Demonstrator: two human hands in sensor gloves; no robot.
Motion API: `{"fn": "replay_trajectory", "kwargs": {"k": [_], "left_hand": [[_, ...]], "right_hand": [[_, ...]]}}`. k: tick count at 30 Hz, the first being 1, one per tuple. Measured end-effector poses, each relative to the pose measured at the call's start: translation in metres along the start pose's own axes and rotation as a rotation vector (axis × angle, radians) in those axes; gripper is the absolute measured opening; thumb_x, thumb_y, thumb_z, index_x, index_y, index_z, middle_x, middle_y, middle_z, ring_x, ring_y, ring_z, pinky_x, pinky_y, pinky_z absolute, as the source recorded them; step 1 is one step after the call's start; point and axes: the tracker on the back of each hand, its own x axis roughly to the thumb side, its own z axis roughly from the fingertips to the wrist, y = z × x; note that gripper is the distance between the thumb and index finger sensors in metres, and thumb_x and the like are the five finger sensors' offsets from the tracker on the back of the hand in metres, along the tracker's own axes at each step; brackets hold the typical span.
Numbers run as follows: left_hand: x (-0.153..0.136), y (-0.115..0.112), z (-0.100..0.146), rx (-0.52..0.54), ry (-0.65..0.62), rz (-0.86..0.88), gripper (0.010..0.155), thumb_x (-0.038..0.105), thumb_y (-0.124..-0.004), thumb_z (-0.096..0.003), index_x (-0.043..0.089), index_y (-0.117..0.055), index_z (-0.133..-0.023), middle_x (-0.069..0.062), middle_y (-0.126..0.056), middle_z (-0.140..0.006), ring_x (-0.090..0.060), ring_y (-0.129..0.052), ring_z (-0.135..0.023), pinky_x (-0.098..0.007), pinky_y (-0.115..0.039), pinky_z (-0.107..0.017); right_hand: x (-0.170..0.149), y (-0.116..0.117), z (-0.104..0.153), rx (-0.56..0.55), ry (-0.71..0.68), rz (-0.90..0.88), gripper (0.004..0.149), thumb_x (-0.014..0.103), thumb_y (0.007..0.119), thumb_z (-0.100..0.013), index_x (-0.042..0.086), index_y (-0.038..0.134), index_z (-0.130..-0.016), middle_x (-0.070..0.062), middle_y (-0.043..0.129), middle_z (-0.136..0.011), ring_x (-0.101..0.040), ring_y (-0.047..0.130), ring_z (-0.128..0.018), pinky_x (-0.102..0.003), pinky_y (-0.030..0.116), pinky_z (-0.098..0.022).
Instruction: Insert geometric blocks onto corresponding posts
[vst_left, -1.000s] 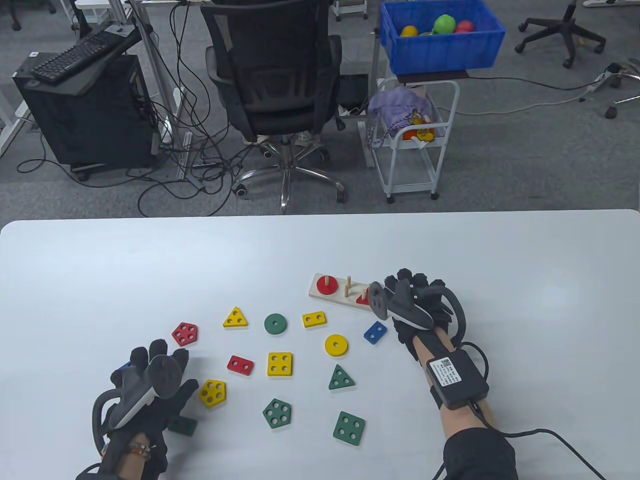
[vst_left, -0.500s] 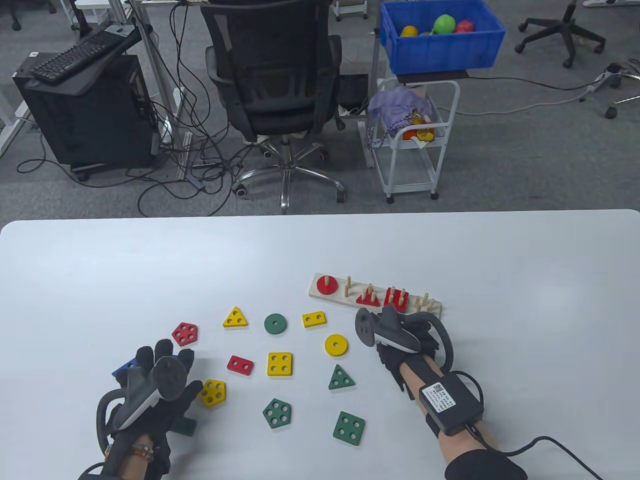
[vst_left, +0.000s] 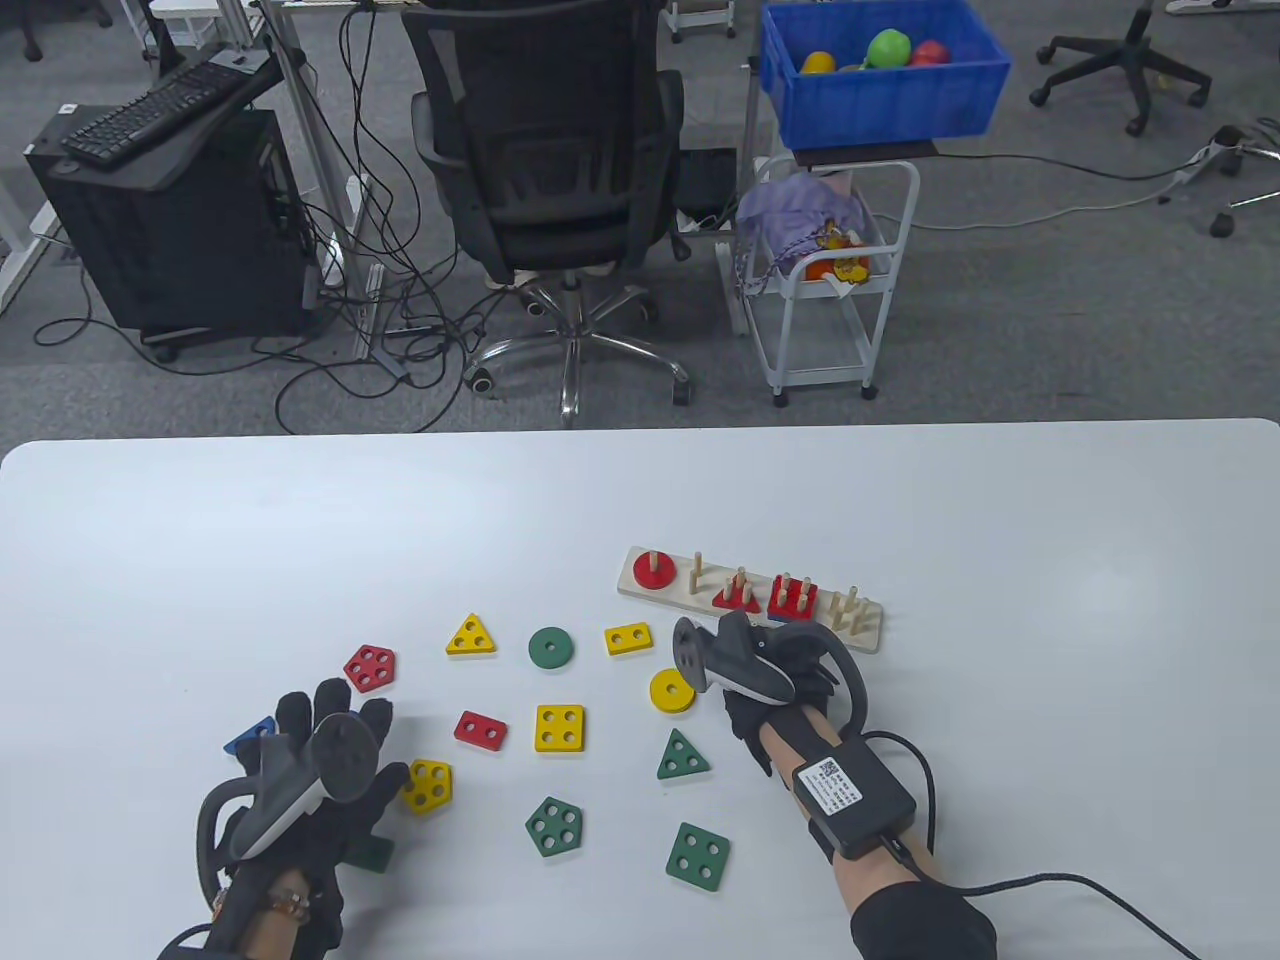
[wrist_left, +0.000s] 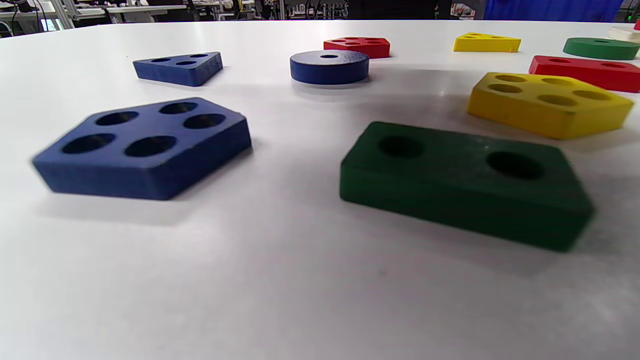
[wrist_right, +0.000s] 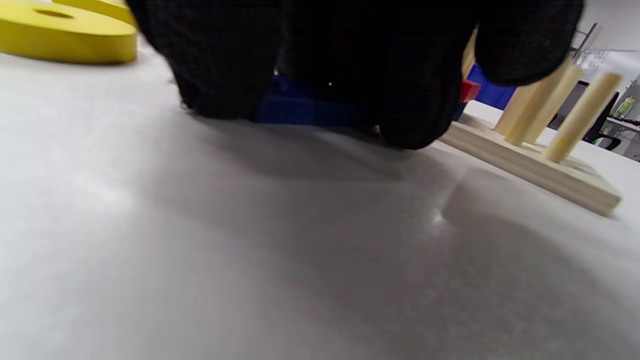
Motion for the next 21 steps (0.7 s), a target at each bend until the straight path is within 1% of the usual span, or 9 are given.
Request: {"fn": "replay_trajectory", "kwargs": {"k": [6,8,11,13,16,21], "left_hand": [[0.0,0.0,0.0,0.002,-0.005,0.001,0.072,0.067,-0.052,-0.0484,0.048,-0.027,-0.113,0.007,-0.004,-0.123,-0.032,-0.008,-0.115,-0.067,-0.02,-0.08],[0.0,0.0,-0.001,0.004,-0.004,0.004,0.072,0.067,-0.052,-0.0484,0.048,-0.027,-0.113,0.007,-0.004,-0.123,-0.033,-0.008,-0.115,-0.067,-0.02,-0.08],[0.0,-0.001,-0.001,0.004,-0.002,0.007,0.072,0.067,-0.052,-0.0485,0.048,-0.027,-0.113,0.007,-0.003,-0.123,-0.033,-0.007,-0.115,-0.066,-0.02,-0.08],[0.0,-0.001,-0.001,0.003,-0.001,0.007,0.072,0.067,-0.052,-0.0485,0.048,-0.027,-0.113,0.007,-0.003,-0.123,-0.033,-0.007,-0.115,-0.066,-0.02,-0.08],[-0.001,-0.001,0.0,0.002,0.001,0.007,0.072,0.067,-0.052,-0.0484,0.047,-0.027,-0.113,0.007,-0.004,-0.123,-0.033,-0.007,-0.115,-0.066,-0.02,-0.08],[-0.004,-0.001,-0.001,-0.002,0.012,0.012,0.072,0.067,-0.052,-0.0485,0.047,-0.027,-0.113,0.007,-0.004,-0.123,-0.033,-0.007,-0.115,-0.066,-0.02,-0.08]], "right_hand": [[-0.002,-0.002,0.006,-0.053,-0.03,-0.029,0.058,0.039,0.085,-0.04,0.017,0.072,-0.092,-0.015,0.087,-0.088,-0.035,0.097,-0.067,-0.062,0.075,-0.052],[-0.003,-0.009,0.008,-0.097,-0.053,-0.053,0.058,0.039,0.085,-0.041,0.017,0.071,-0.093,-0.015,0.085,-0.09,-0.035,0.096,-0.068,-0.062,0.074,-0.053],[-0.004,-0.026,0.007,-0.185,-0.061,-0.059,0.058,0.037,0.085,-0.041,0.019,0.069,-0.094,-0.015,0.082,-0.094,-0.036,0.093,-0.073,-0.063,0.072,-0.054],[-0.005,-0.037,0.002,-0.226,-0.059,-0.06,0.059,0.037,0.084,-0.041,0.018,0.068,-0.095,-0.014,0.08,-0.095,-0.037,0.091,-0.076,-0.064,0.071,-0.056],[-0.005,-0.052,-0.014,-0.267,-0.05,-0.072,0.06,0.035,0.085,-0.041,0.019,0.066,-0.096,-0.013,0.078,-0.097,-0.037,0.088,-0.08,-0.065,0.068,-0.058],[-0.001,-0.063,-0.039,-0.286,-0.06,-0.162,0.059,0.035,0.086,-0.04,0.021,0.067,-0.095,-0.011,0.077,-0.098,-0.037,0.086,-0.082,-0.066,0.066,-0.06]]}}
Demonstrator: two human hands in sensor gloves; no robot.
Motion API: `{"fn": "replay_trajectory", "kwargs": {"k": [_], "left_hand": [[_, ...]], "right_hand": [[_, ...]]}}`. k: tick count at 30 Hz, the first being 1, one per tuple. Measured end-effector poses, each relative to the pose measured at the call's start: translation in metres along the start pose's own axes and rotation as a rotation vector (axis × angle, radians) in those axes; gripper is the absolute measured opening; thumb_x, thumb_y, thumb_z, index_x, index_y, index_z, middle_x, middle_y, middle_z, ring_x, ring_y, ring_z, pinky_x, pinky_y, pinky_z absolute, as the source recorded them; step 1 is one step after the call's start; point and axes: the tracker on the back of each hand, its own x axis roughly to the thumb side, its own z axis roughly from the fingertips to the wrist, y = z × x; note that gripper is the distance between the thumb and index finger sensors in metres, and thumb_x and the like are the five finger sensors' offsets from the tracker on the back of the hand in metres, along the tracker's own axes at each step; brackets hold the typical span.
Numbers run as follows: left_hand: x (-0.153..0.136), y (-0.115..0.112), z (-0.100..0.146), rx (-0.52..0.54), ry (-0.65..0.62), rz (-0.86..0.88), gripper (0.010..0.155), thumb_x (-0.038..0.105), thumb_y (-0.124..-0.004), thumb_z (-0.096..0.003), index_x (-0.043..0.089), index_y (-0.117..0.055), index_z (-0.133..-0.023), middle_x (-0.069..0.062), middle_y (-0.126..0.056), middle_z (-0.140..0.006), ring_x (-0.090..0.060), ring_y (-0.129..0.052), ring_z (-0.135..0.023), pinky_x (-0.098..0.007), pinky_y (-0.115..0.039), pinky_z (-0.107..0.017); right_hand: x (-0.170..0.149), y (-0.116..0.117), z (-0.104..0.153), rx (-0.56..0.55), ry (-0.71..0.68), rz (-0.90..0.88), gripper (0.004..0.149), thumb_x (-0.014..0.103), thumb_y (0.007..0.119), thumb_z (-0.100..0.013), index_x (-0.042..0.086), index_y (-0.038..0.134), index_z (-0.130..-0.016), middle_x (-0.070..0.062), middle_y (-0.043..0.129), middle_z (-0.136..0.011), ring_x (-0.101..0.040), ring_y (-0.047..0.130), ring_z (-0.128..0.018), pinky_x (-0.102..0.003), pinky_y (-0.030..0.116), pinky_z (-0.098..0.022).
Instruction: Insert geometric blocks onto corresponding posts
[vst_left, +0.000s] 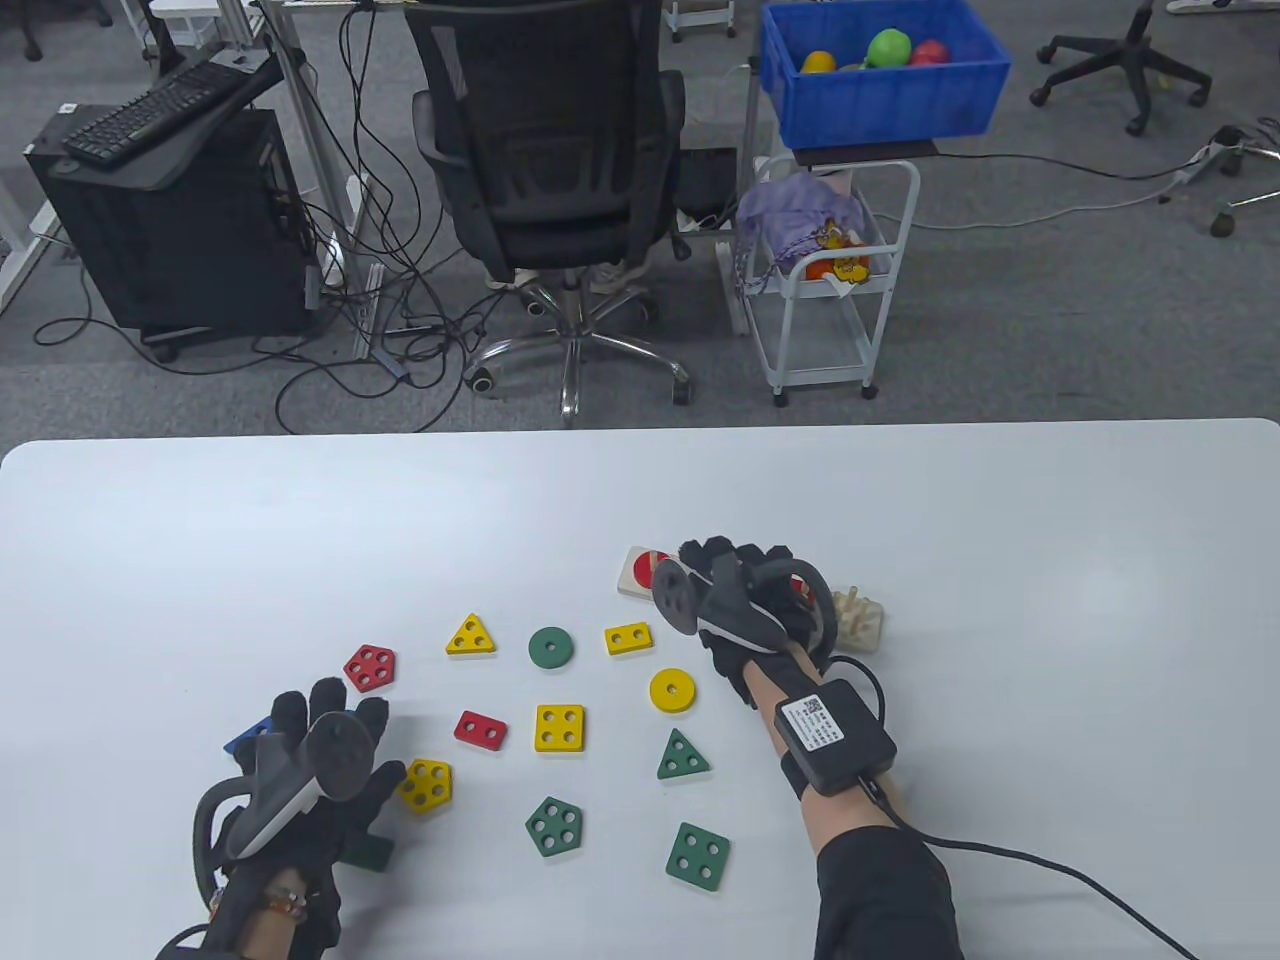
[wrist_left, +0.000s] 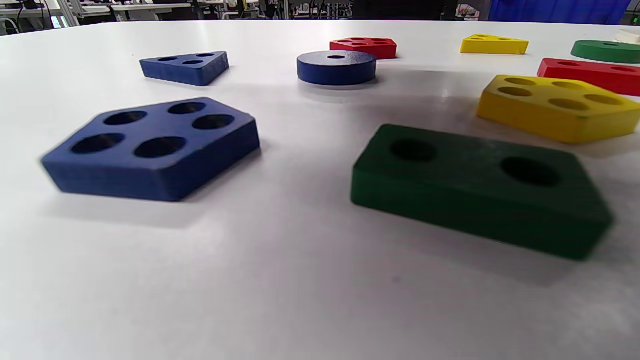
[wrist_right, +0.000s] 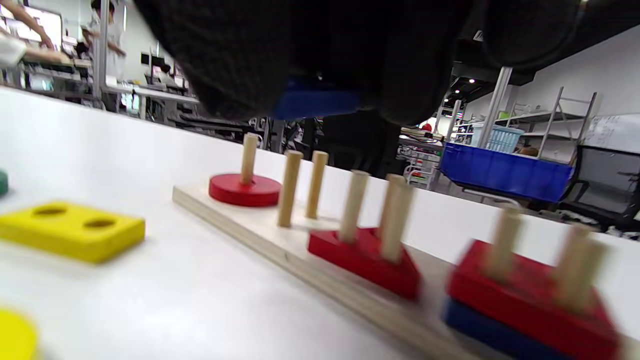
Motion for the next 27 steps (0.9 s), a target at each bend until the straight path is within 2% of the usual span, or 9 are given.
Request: {"fn": "replay_trajectory", "kwargs": {"k": [3,10,21,23,27], "left_hand": [[-0.002,0.0,-0.001,-0.007,0.005,0.004,0.072,0.067,-0.052,-0.0485,0.047,-0.027,-0.113,0.007,-0.004,-0.123,-0.033,-0.007,-0.115,-0.067,-0.02,-0.08],[-0.003,0.0,-0.002,-0.012,0.008,0.007,0.072,0.067,-0.052,-0.0484,0.048,-0.027,-0.113,0.007,-0.004,-0.123,-0.033,-0.008,-0.115,-0.067,-0.02,-0.08],[-0.003,-0.001,-0.002,-0.024,0.007,0.006,0.072,0.067,-0.052,-0.0484,0.047,-0.027,-0.113,0.007,-0.004,-0.123,-0.033,-0.008,-0.115,-0.067,-0.021,-0.08],[-0.003,-0.002,-0.002,-0.027,0.01,0.003,0.072,0.067,-0.052,-0.0485,0.047,-0.028,-0.113,0.006,-0.004,-0.123,-0.033,-0.008,-0.115,-0.067,-0.021,-0.08],[-0.003,-0.001,-0.002,-0.028,0.012,0.006,0.072,0.067,-0.052,-0.0485,0.047,-0.027,-0.113,0.006,-0.004,-0.123,-0.033,-0.008,-0.115,-0.067,-0.021,-0.08]], "right_hand": [[0.003,0.004,-0.014,0.026,0.019,-0.006,0.059,0.034,0.086,-0.041,0.022,0.066,-0.095,-0.01,0.076,-0.099,-0.037,0.084,-0.084,-0.067,0.064,-0.062],[0.003,0.018,-0.027,0.098,0.022,0.051,0.059,0.034,0.086,-0.04,0.024,0.066,-0.095,-0.009,0.076,-0.1,-0.037,0.084,-0.084,-0.067,0.063,-0.063],[0.001,0.018,-0.028,0.098,0.048,0.039,0.061,0.032,0.087,-0.04,0.025,0.064,-0.096,-0.007,0.074,-0.101,-0.037,0.08,-0.088,-0.067,0.061,-0.064],[0.0,0.019,-0.029,0.112,0.055,0.033,0.064,0.033,0.087,-0.04,0.026,0.061,-0.098,-0.008,0.069,-0.105,-0.038,0.077,-0.091,-0.067,0.061,-0.064],[-0.002,0.015,-0.022,0.084,0.039,0.029,0.063,0.033,0.086,-0.041,0.025,0.061,-0.098,-0.008,0.068,-0.105,-0.038,0.075,-0.092,-0.067,0.061,-0.065]]}}
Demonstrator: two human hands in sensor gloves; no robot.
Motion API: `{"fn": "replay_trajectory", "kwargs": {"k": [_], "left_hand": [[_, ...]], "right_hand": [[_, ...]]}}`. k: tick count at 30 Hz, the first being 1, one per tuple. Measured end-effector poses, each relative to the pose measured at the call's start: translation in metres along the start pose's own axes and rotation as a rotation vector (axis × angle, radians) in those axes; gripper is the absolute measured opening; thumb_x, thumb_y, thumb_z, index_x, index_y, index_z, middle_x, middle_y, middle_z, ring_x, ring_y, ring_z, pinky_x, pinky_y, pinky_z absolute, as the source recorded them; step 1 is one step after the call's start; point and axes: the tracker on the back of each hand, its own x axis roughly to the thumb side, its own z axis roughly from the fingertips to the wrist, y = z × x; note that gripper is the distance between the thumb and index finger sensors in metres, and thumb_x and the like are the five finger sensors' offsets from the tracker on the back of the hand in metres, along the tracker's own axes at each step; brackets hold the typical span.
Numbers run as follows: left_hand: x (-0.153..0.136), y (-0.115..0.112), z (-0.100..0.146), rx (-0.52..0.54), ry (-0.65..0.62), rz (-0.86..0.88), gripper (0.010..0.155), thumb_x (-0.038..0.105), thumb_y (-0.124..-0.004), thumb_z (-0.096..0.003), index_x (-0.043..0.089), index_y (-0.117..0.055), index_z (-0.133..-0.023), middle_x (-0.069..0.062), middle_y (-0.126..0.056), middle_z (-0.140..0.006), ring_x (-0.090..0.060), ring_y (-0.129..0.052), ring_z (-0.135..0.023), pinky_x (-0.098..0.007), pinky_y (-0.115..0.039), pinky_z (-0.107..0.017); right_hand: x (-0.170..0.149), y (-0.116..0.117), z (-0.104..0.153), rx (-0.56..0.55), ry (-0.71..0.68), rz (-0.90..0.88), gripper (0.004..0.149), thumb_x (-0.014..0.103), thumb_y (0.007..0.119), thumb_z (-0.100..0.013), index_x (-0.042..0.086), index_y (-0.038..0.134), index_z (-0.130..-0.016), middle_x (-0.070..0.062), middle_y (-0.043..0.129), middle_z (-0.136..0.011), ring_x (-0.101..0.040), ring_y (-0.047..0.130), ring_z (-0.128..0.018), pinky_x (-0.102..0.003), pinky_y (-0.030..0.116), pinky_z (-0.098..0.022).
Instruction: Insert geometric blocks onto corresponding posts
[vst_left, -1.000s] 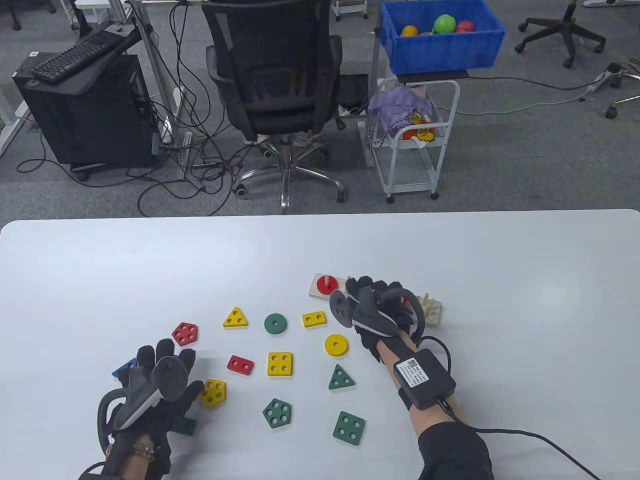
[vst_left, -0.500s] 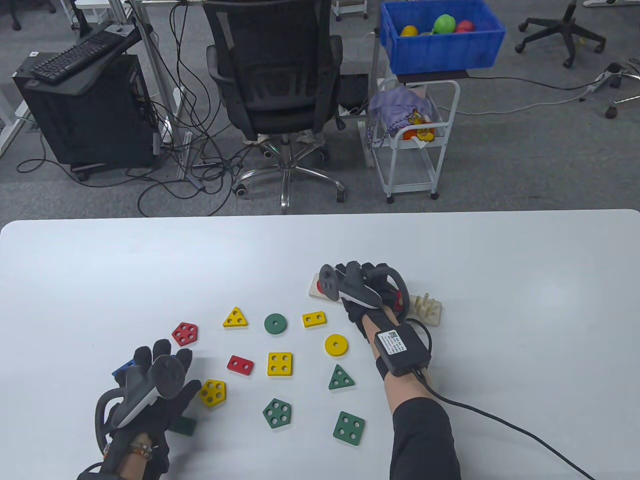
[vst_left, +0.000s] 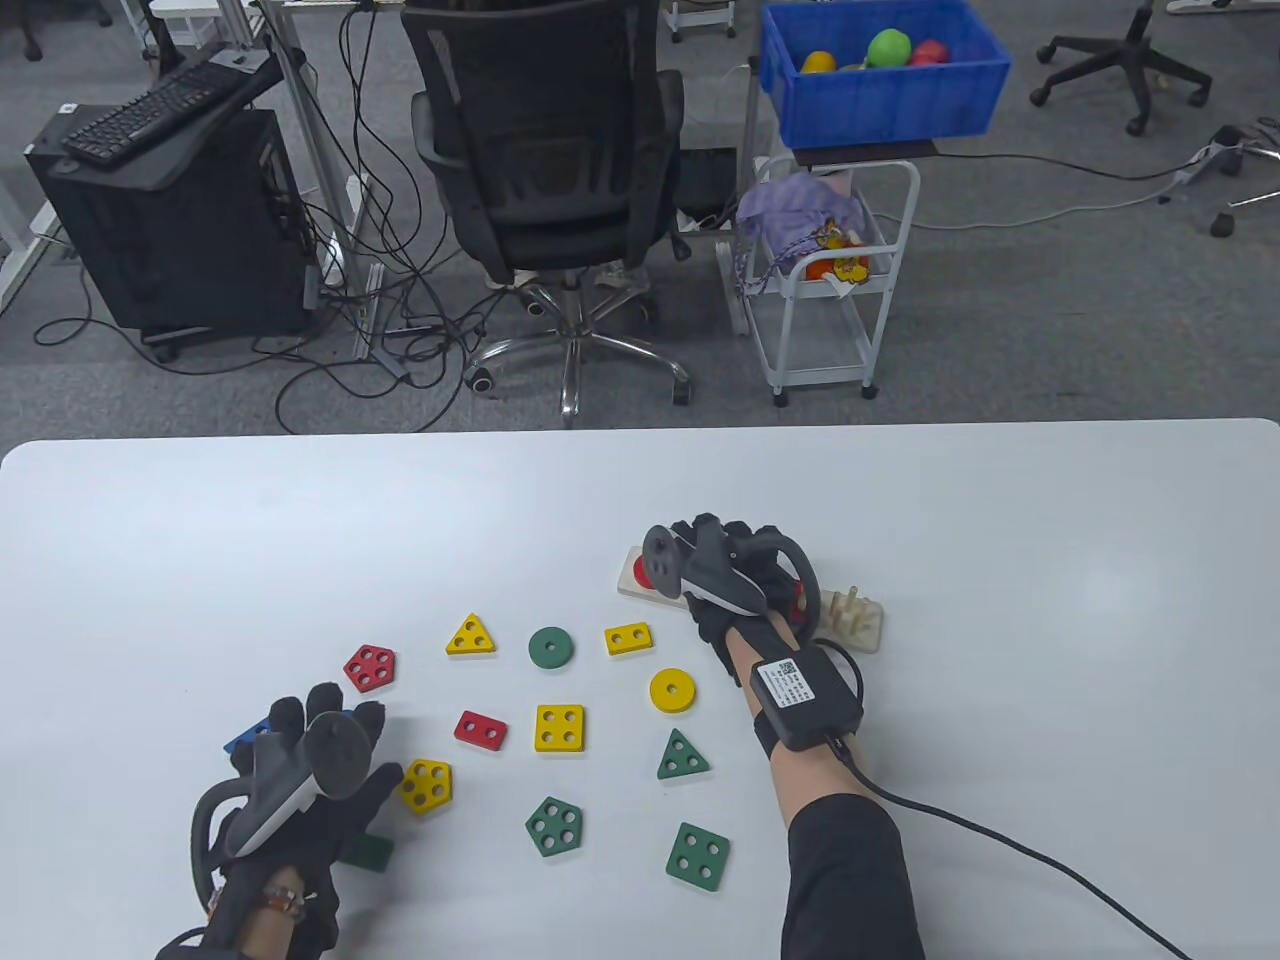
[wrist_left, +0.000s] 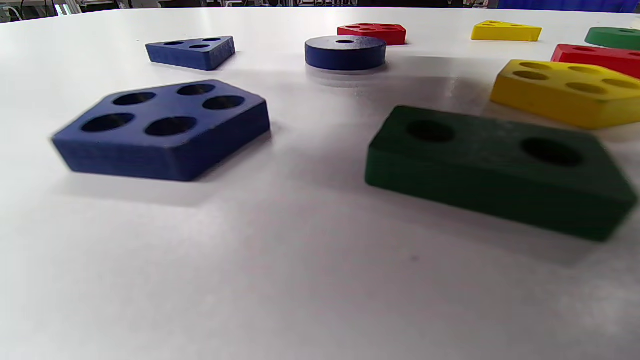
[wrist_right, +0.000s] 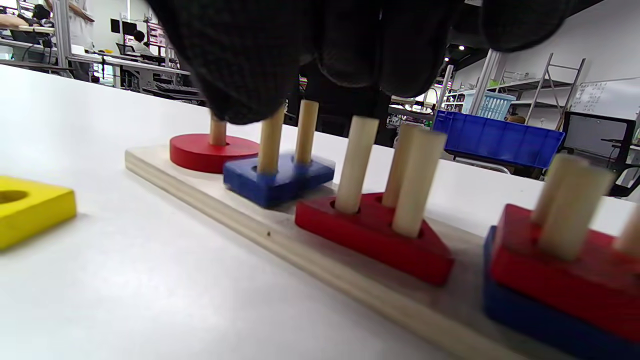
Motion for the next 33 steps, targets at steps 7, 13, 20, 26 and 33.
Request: {"fn": "replay_trajectory", "kwargs": {"k": [7,13,20,26,33], "left_hand": [[0.0,0.001,0.0,0.005,0.0,0.003,0.072,0.067,-0.052,-0.0486,0.047,-0.027,-0.113,0.007,-0.004,-0.123,-0.033,-0.008,-0.115,-0.067,-0.021,-0.08],[0.002,0.001,0.0,0.01,-0.011,-0.003,0.072,0.067,-0.052,-0.0485,0.047,-0.028,-0.113,0.007,-0.004,-0.123,-0.033,-0.008,-0.115,-0.067,-0.021,-0.08],[0.006,0.0,0.002,0.017,-0.025,-0.013,0.071,0.067,-0.052,-0.0486,0.047,-0.028,-0.113,0.007,-0.004,-0.123,-0.033,-0.008,-0.115,-0.067,-0.021,-0.08],[0.007,-0.002,0.0,0.007,-0.028,-0.024,0.071,0.067,-0.052,-0.0486,0.047,-0.028,-0.113,0.007,-0.004,-0.123,-0.033,-0.008,-0.115,-0.067,-0.021,-0.08],[0.007,-0.001,0.001,0.02,-0.031,-0.016,0.071,0.067,-0.052,-0.0485,0.047,-0.028,-0.113,0.007,-0.004,-0.123,-0.033,-0.008,-0.115,-0.067,-0.021,-0.08]], "right_hand": [[0.003,-0.008,0.037,-0.073,-0.108,-0.006,0.055,0.035,0.085,-0.041,0.024,0.069,-0.093,-0.009,0.079,-0.096,-0.036,0.085,-0.081,-0.063,0.068,-0.059],[0.013,-0.002,0.074,0.019,-0.158,-0.002,0.055,0.04,0.083,-0.042,0.022,0.071,-0.092,-0.01,0.084,-0.092,-0.035,0.09,-0.076,-0.062,0.072,-0.056],[0.037,0.014,0.085,0.229,-0.137,0.024,0.06,0.045,0.08,-0.043,0.019,0.068,-0.096,-0.013,0.082,-0.094,-0.038,0.09,-0.076,-0.063,0.072,-0.055],[0.059,0.024,0.077,0.239,-0.096,0.062,0.067,0.056,0.077,-0.042,0.015,0.07,-0.095,-0.015,0.085,-0.09,-0.038,0.094,-0.071,-0.063,0.073,-0.054],[0.065,0.024,0.071,0.196,-0.086,0.116,0.06,0.047,0.085,-0.038,0.016,0.077,-0.089,-0.013,0.092,-0.081,-0.034,0.1,-0.063,-0.061,0.075,-0.053]]}}
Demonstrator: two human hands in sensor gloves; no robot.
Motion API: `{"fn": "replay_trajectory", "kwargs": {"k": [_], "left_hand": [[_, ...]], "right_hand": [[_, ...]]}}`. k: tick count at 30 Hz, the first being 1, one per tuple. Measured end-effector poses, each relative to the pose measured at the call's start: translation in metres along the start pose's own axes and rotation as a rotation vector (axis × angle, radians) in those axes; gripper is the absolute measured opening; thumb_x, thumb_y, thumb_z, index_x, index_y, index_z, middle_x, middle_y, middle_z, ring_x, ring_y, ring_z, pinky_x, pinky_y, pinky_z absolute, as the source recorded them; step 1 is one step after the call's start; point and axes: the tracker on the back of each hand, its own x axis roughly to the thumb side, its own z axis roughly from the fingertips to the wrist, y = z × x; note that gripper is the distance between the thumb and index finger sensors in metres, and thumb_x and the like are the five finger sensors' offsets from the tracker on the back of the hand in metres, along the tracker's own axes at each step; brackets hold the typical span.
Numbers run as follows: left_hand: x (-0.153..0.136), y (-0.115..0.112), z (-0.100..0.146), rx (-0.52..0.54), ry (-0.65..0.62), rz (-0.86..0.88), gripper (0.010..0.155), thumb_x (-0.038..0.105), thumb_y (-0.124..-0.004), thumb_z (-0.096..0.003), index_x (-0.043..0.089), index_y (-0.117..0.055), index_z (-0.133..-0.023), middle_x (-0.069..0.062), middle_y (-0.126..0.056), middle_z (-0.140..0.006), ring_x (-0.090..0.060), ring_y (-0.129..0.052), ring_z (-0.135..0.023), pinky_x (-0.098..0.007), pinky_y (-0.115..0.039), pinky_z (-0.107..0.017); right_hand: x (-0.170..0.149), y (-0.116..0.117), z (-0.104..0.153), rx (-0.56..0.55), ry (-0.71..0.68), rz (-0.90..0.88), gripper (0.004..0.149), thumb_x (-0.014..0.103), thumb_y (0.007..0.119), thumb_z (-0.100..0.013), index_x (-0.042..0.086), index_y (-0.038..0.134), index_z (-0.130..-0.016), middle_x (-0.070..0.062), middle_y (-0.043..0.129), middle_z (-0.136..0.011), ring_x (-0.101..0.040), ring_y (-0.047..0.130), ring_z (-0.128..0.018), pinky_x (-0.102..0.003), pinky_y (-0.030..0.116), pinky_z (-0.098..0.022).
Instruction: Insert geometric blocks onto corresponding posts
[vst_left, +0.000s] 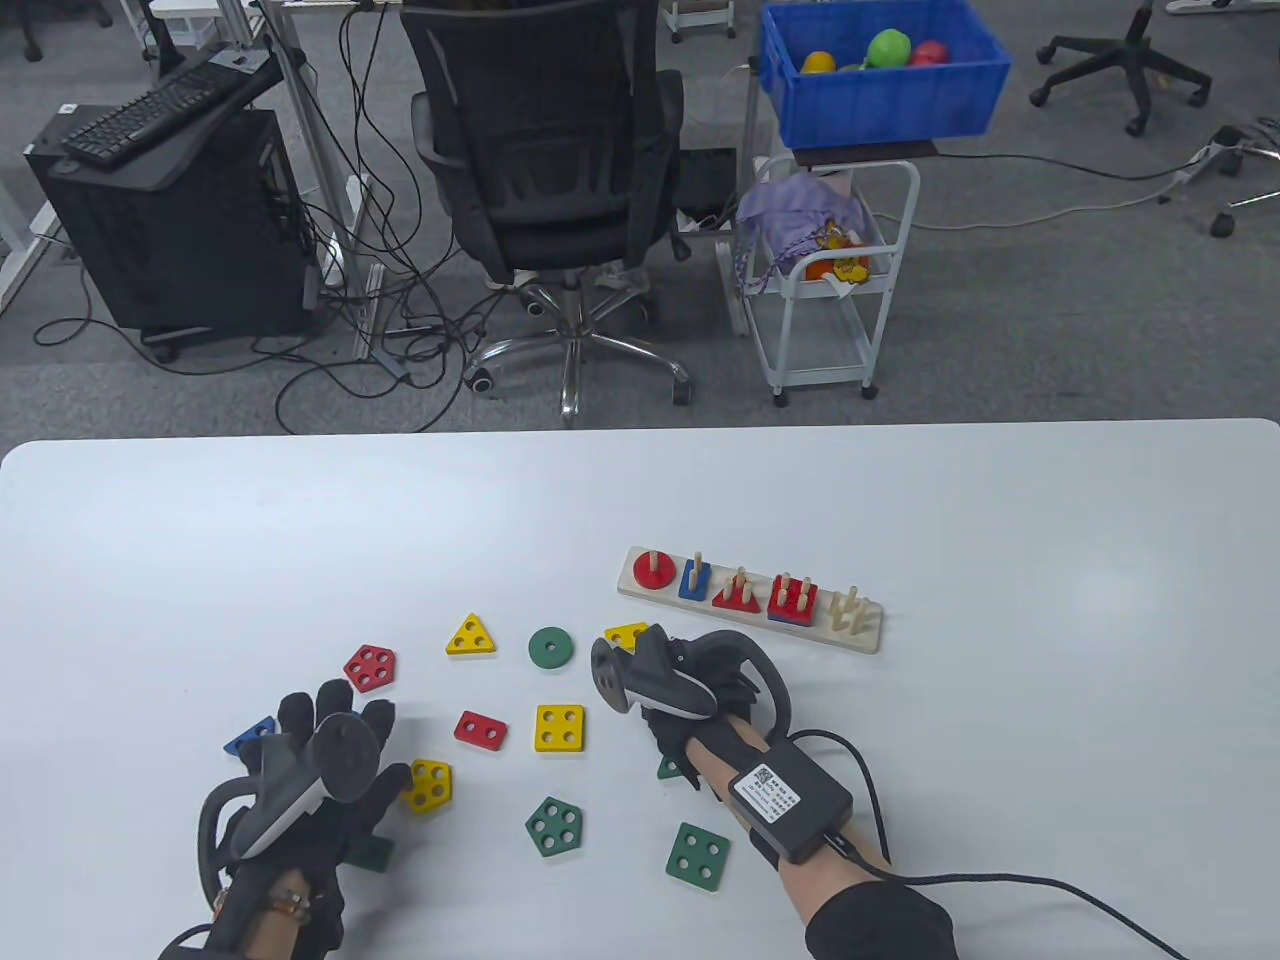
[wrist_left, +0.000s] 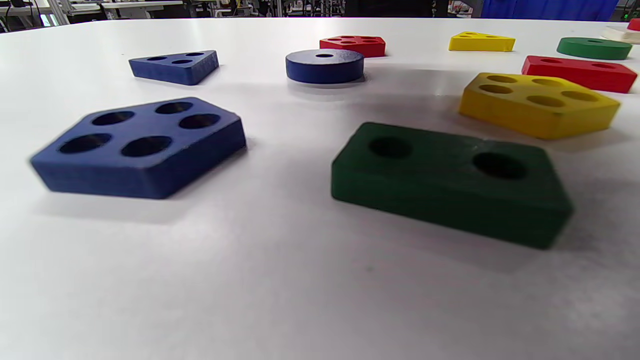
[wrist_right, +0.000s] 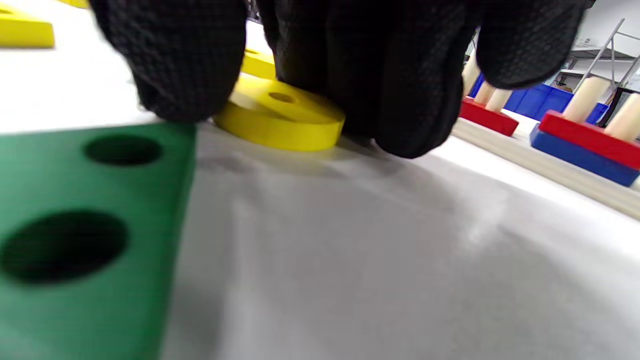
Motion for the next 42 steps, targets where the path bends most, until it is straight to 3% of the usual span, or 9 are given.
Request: {"fn": "replay_trajectory", "kwargs": {"k": [11,18,23,32,42], "left_hand": [[-0.001,0.001,0.0,0.014,-0.001,0.009,0.072,0.067,-0.052,-0.0484,0.047,-0.028,-0.113,0.007,-0.004,-0.123,-0.033,-0.008,-0.115,-0.067,-0.02,-0.08],[-0.001,0.001,0.001,0.009,0.003,0.009,0.072,0.067,-0.052,-0.0484,0.047,-0.028,-0.113,0.007,-0.004,-0.123,-0.033,-0.008,-0.115,-0.067,-0.02,-0.08],[-0.002,0.001,0.001,0.009,0.009,0.01,0.071,0.067,-0.052,-0.0484,0.047,-0.028,-0.113,0.007,-0.004,-0.123,-0.033,-0.008,-0.115,-0.067,-0.021,-0.08],[-0.002,0.001,0.001,-0.002,0.006,0.004,0.071,0.067,-0.052,-0.0484,0.048,-0.028,-0.113,0.007,-0.004,-0.123,-0.033,-0.008,-0.115,-0.067,-0.021,-0.08],[-0.004,-0.001,-0.001,-0.019,0.014,0.004,0.071,0.067,-0.052,-0.0485,0.047,-0.029,-0.113,0.007,-0.004,-0.123,-0.033,-0.008,-0.115,-0.067,-0.021,-0.08]], "right_hand": [[-0.011,-0.005,-0.003,-0.061,-0.054,-0.061,0.062,0.048,0.087,-0.038,0.016,0.075,-0.09,-0.014,0.089,-0.085,-0.036,0.095,-0.066,-0.062,0.074,-0.053],[-0.023,-0.042,-0.019,-0.253,-0.056,-0.125,0.063,0.045,0.088,-0.037,0.017,0.073,-0.091,-0.015,0.084,-0.089,-0.037,0.091,-0.07,-0.063,0.072,-0.055],[-0.027,-0.059,-0.045,-0.274,-0.012,-0.163,0.062,0.041,0.089,-0.038,0.018,0.071,-0.093,-0.016,0.078,-0.094,-0.039,0.086,-0.075,-0.065,0.068,-0.058],[-0.037,-0.041,-0.081,-0.263,0.087,-0.235,0.06,0.036,0.088,-0.039,0.021,0.069,-0.094,-0.013,0.076,-0.097,-0.038,0.085,-0.08,-0.066,0.066,-0.06],[-0.041,-0.034,-0.089,-0.25,0.107,-0.252,0.06,0.035,0.088,-0.04,0.023,0.068,-0.094,-0.01,0.075,-0.099,-0.038,0.081,-0.084,-0.067,0.063,-0.062]]}}
